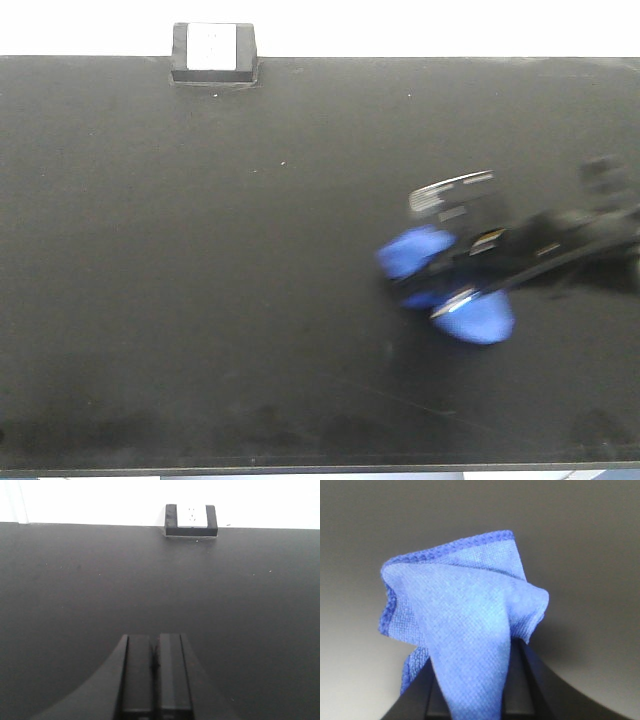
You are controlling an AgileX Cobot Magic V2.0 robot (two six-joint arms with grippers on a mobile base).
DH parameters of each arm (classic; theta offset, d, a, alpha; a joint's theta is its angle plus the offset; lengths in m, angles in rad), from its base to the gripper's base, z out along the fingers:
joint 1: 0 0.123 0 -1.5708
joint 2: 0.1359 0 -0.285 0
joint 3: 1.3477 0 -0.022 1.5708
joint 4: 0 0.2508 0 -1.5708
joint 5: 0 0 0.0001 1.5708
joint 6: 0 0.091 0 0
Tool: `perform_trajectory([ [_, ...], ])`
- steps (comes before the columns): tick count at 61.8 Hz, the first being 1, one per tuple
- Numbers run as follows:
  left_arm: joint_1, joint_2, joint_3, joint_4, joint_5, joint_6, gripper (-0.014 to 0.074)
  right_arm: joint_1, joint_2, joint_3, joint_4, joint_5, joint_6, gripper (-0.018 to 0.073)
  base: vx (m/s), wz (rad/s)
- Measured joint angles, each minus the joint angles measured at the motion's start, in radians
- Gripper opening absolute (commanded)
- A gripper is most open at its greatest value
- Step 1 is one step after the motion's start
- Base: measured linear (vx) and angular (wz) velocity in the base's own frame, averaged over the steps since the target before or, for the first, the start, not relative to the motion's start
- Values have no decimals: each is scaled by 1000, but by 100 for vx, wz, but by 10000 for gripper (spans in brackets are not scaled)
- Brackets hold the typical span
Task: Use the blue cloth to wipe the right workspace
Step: 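Sweep the cloth across the bench surface with the right gripper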
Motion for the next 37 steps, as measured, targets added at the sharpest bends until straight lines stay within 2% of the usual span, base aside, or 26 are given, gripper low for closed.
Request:
perform_trajectory([
  [3,0,0,0,0,0,0,-6,92,0,0,4,-23,-2,-3,0,0],
  [7,0,0,0,0,0,0,-6,149,0,0,6,-58,-4,-3,0,0],
  [11,0,0,0,0,0,0,-6,167,0,0,7,-88,-5,-3,0,0],
  [15,0,0,0,0,0,0,-6,148,0,0,8,-102,-5,-3,0,0],
  [19,0,0,0,0,0,0,-6,94,0,0,8,-104,-5,-3,0,0],
  [37,0,0,0,0,0,0,-6,-276,0,0,8,-29,-8,2,0,0],
])
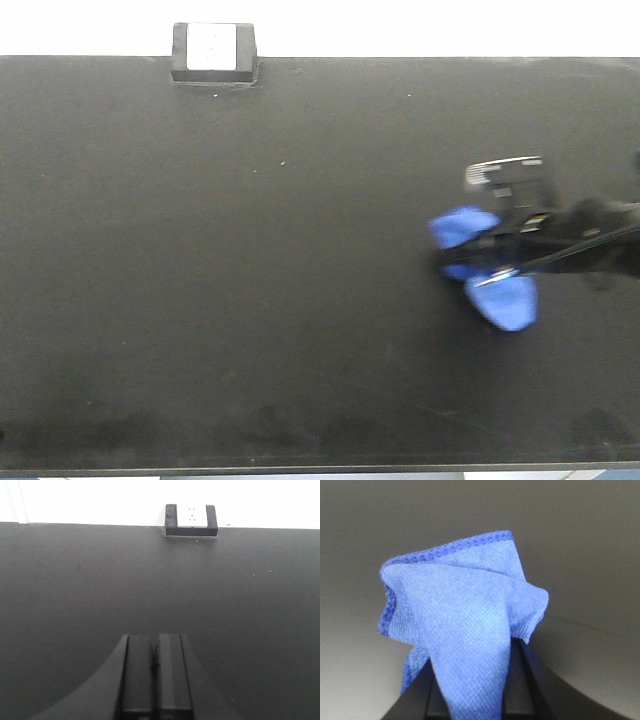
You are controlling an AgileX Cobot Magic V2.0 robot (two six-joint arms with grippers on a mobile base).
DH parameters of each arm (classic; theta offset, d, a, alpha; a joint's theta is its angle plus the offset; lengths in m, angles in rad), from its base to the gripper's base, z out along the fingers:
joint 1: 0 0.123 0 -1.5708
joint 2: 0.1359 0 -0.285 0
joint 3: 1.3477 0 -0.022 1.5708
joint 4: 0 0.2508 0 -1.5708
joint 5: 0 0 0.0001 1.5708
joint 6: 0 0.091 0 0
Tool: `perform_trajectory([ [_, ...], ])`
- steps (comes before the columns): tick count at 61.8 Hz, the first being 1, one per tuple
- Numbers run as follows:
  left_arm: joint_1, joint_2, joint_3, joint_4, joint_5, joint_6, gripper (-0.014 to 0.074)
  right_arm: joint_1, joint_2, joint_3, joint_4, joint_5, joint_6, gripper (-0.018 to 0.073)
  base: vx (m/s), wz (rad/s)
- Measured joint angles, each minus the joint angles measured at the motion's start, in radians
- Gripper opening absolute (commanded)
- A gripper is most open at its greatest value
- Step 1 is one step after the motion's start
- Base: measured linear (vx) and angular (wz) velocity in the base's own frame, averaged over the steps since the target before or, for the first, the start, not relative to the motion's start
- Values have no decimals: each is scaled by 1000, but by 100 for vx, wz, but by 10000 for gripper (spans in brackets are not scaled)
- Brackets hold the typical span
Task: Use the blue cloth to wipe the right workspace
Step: 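Sweep the cloth across the bench surface with the right gripper, then open the right gripper and release the cloth on the bench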
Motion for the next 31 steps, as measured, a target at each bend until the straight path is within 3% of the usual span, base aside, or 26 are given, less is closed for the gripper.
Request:
perform_trajectory([
  [6,0,0,0,0,0,0,-6,-58,0,0,0,16,-1,20,0,0],
  [15,0,0,0,0,0,0,-6,-54,0,0,0,17,-43,115,0,0],
  [31,0,0,0,0,0,0,-6,-27,-7,0,0,15,-109,477,0,0],
])
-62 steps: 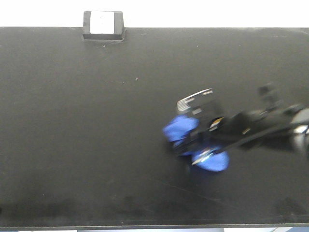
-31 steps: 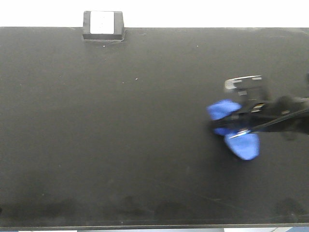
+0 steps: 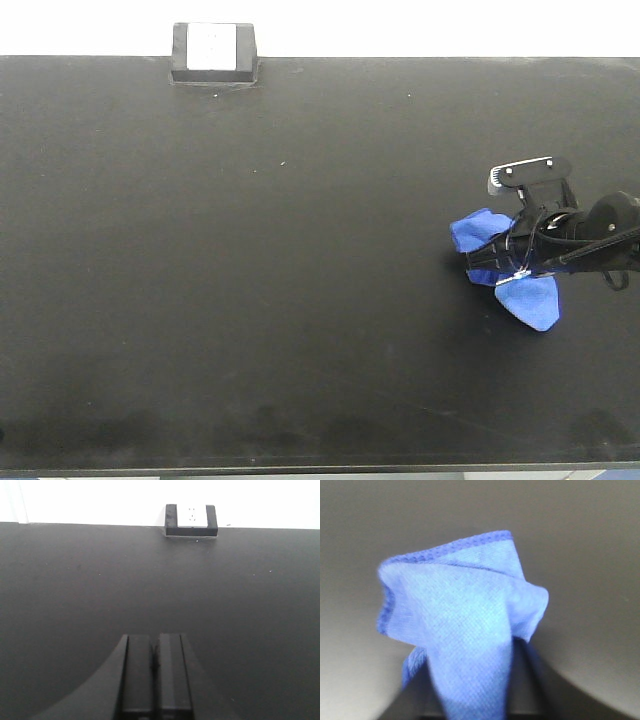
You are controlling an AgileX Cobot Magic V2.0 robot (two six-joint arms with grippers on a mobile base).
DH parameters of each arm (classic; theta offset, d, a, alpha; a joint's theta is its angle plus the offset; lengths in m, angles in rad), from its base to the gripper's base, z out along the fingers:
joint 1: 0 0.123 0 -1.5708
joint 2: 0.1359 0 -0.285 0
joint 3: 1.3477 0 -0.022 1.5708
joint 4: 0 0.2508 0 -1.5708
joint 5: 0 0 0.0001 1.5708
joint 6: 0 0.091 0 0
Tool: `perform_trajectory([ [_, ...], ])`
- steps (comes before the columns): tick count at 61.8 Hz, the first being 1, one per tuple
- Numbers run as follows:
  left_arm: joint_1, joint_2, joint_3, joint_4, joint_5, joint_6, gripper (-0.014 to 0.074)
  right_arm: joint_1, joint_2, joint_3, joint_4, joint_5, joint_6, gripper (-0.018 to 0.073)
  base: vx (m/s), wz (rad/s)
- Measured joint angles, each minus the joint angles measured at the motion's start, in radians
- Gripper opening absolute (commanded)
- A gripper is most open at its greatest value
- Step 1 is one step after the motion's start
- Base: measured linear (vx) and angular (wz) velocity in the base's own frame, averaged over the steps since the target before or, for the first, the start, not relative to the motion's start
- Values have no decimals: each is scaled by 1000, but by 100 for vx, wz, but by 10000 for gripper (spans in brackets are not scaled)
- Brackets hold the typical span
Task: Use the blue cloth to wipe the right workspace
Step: 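Open the right gripper and release the cloth on the bench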
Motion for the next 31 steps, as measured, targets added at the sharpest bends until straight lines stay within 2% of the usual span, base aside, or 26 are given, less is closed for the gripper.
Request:
perform_trajectory([
  [6,0,0,0,0,0,0,-6,0,-34,0,0,-1,-3,581,0,0],
  [12,0,0,0,0,0,0,-6,0,-107,0,0,-1,-3,624,0,0],
  [23,0,0,0,0,0,0,-6,0,-324,1,0,26,4,587,0,0],
  [31,0,0,0,0,0,0,-6,0,-535,1,0,101,5,481,0,0],
])
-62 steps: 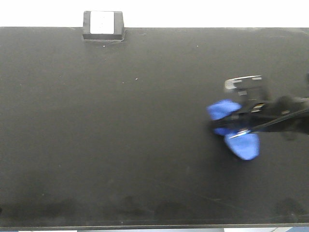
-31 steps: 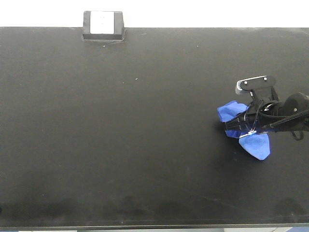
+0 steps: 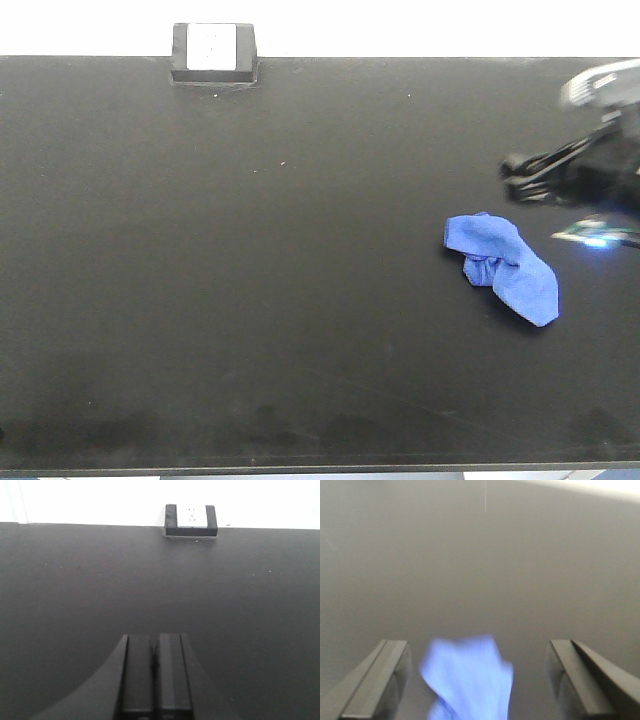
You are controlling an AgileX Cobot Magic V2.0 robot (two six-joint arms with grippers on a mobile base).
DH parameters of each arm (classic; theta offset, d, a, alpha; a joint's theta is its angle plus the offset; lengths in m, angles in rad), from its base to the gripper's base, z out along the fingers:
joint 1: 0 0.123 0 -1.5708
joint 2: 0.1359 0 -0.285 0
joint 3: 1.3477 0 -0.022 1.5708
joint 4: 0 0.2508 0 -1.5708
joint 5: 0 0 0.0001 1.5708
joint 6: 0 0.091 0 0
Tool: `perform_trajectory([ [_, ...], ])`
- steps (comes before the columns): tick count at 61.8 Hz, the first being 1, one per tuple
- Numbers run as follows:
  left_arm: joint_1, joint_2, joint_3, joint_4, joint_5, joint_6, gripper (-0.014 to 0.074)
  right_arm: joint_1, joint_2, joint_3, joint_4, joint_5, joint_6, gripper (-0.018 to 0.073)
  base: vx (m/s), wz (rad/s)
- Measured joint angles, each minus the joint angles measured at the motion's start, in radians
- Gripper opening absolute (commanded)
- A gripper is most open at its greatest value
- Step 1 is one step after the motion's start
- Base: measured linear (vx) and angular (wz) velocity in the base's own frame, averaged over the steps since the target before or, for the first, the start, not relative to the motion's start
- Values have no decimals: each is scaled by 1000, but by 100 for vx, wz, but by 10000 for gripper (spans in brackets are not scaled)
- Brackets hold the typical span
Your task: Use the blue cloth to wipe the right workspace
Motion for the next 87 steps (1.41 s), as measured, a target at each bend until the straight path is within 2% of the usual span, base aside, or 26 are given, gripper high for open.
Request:
perform_trajectory([
  [8,0,0,0,0,0,0,-6,0,-198,0,0,130,15,305,0,0],
  [13,0,0,0,0,0,0,-6,0,-318,3,0,232,26,121,0,0],
  [18,0,0,0,0,0,0,-6,0,-423,22,0,309,30,-15,0,0],
  [24,0,0,0,0,0,0,-6,0,-566,77,-1,365,60,-10,0,0],
  [32,0,0,0,0,0,0,-6,0,-703,181,-2,345,97,-6,0,0],
  [39,0,0,0,0,0,0,-6,0,-756,306,-3,203,104,-4,0,0],
  [50,0,0,0,0,0,0,-6,0,-735,465,-2,-102,104,-4,0,0],
  [57,0,0,0,0,0,0,-6,0,-728,512,1,-206,104,-4,0,0],
  [87,0,0,0,0,0,0,-6,0,-728,557,3,-213,105,-4,0,0],
])
